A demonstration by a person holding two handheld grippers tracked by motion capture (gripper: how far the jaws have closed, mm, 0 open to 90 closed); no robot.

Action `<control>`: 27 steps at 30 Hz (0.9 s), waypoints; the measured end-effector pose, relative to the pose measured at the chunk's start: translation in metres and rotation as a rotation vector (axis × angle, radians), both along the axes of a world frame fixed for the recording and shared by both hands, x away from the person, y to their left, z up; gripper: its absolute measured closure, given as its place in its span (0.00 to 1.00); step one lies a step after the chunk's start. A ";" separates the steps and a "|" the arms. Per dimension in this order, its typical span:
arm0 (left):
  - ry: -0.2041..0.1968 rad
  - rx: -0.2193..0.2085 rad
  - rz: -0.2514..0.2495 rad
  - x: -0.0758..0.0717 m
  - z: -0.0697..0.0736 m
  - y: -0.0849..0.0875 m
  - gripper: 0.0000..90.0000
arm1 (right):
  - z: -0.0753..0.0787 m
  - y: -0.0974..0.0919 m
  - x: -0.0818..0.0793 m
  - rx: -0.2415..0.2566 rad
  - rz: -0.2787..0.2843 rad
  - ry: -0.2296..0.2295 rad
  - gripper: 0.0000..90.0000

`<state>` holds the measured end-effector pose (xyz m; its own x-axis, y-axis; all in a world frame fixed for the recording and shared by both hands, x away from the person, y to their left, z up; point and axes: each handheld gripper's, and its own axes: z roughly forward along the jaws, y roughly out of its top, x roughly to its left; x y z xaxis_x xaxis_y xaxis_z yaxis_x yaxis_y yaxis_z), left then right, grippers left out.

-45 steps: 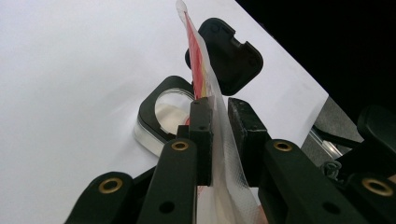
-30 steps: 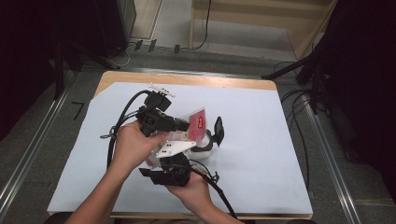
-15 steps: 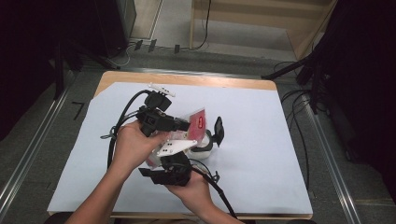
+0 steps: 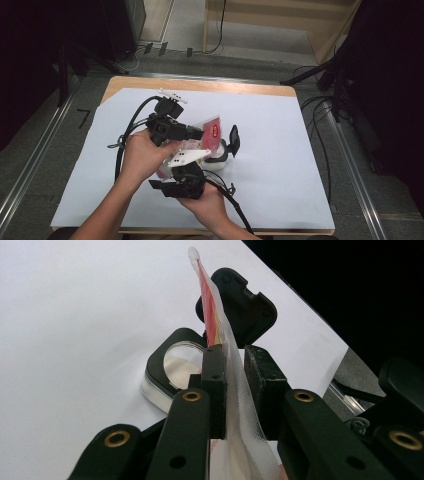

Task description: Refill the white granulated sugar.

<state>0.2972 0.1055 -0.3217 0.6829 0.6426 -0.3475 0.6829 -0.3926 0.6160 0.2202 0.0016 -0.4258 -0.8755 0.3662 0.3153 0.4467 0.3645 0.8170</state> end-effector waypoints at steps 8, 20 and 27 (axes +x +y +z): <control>-0.003 -0.001 -0.001 0.001 -0.002 -0.003 0.90 | -0.002 -0.001 0.001 -0.003 -0.011 0.000 0.71; -0.011 -0.003 -0.002 0.002 -0.001 -0.004 0.91 | -0.001 -0.001 -0.002 -0.026 -0.020 -0.040 0.71; -0.012 -0.001 -0.003 0.001 0.002 -0.003 0.91 | 0.001 -0.001 -0.002 -0.021 -0.019 -0.037 0.71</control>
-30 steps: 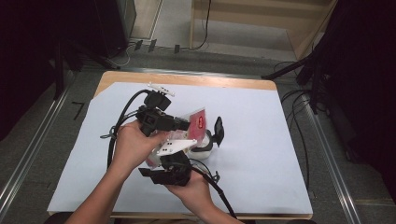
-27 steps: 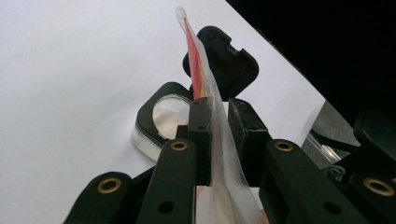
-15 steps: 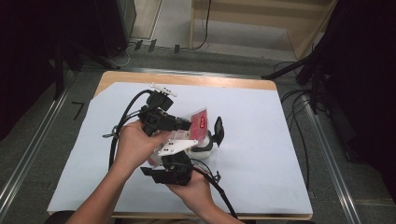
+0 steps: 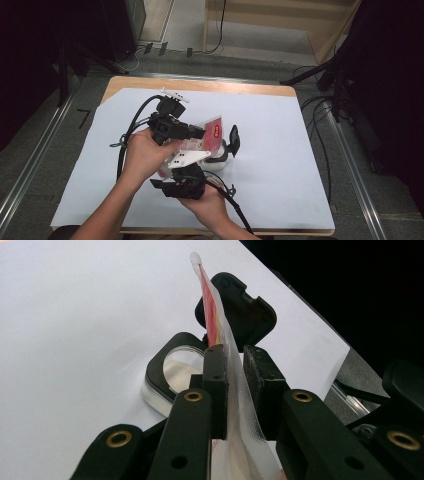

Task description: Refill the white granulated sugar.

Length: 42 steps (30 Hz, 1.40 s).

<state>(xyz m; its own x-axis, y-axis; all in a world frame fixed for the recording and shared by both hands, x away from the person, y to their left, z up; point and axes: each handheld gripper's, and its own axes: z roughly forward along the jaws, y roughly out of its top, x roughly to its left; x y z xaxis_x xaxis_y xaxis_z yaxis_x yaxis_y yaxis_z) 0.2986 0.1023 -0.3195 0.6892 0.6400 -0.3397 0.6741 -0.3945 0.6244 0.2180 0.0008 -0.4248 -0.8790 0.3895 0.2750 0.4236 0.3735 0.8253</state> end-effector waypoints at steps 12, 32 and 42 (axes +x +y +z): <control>0.004 0.004 0.001 0.001 0.001 -0.001 0.91 | 0.002 0.000 0.000 0.005 0.001 0.013 0.71; 0.007 0.016 -0.008 0.005 -0.001 -0.004 0.91 | 0.000 -0.002 0.003 0.008 -0.004 0.016 0.71; 0.005 0.016 -0.012 0.004 0.000 -0.005 0.91 | -0.001 -0.002 0.003 0.007 -0.004 0.010 0.71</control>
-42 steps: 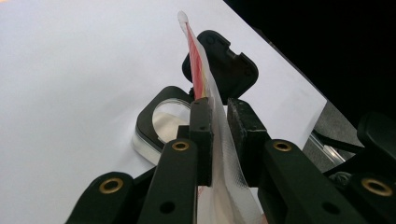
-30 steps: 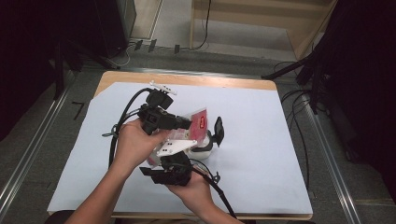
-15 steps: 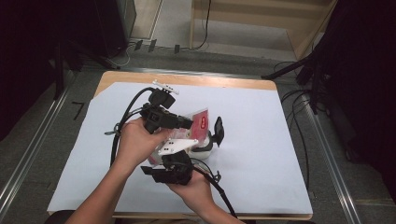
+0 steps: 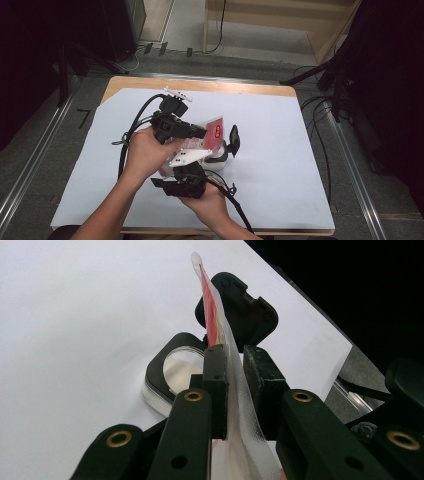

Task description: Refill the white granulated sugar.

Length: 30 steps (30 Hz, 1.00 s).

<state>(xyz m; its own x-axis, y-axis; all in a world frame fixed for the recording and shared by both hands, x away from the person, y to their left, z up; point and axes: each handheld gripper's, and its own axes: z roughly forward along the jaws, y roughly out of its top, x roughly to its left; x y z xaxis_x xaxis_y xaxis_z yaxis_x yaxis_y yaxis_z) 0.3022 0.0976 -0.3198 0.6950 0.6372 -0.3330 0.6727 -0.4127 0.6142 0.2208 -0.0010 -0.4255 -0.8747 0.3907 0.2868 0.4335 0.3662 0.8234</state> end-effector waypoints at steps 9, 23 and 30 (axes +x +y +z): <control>0.003 -0.004 0.008 0.000 0.000 -0.001 0.91 | 0.001 0.000 0.000 0.001 -0.002 0.008 0.71; -0.006 0.003 0.007 0.000 0.002 -0.001 0.91 | 0.001 0.000 0.000 0.002 0.002 0.005 0.71; -0.009 0.007 0.003 0.001 0.003 0.000 0.90 | 0.005 0.000 0.001 0.009 0.003 0.026 0.71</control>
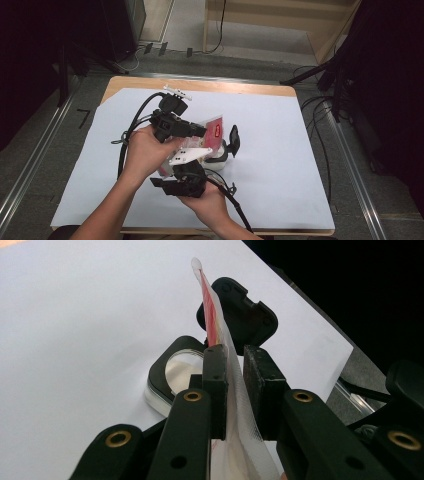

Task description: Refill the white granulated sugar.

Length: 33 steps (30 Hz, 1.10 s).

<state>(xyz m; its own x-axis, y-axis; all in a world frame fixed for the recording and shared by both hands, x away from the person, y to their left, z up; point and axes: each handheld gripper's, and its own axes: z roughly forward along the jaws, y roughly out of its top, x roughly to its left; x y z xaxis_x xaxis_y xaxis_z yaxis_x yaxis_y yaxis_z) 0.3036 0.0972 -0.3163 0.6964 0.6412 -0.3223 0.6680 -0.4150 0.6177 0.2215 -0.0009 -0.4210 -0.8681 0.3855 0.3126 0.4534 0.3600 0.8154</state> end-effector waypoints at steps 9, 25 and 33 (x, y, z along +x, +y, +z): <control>0.008 0.005 -0.001 -0.001 0.005 -0.002 0.90 | 0.003 -0.001 -0.001 0.012 -0.005 0.021 0.71; 0.019 0.001 0.002 0.003 -0.001 -0.002 0.91 | -0.002 -0.001 0.003 0.001 0.000 0.006 0.71; 0.006 -0.007 0.007 0.002 -0.001 -0.004 0.91 | -0.001 -0.002 0.003 0.001 -0.006 0.005 0.71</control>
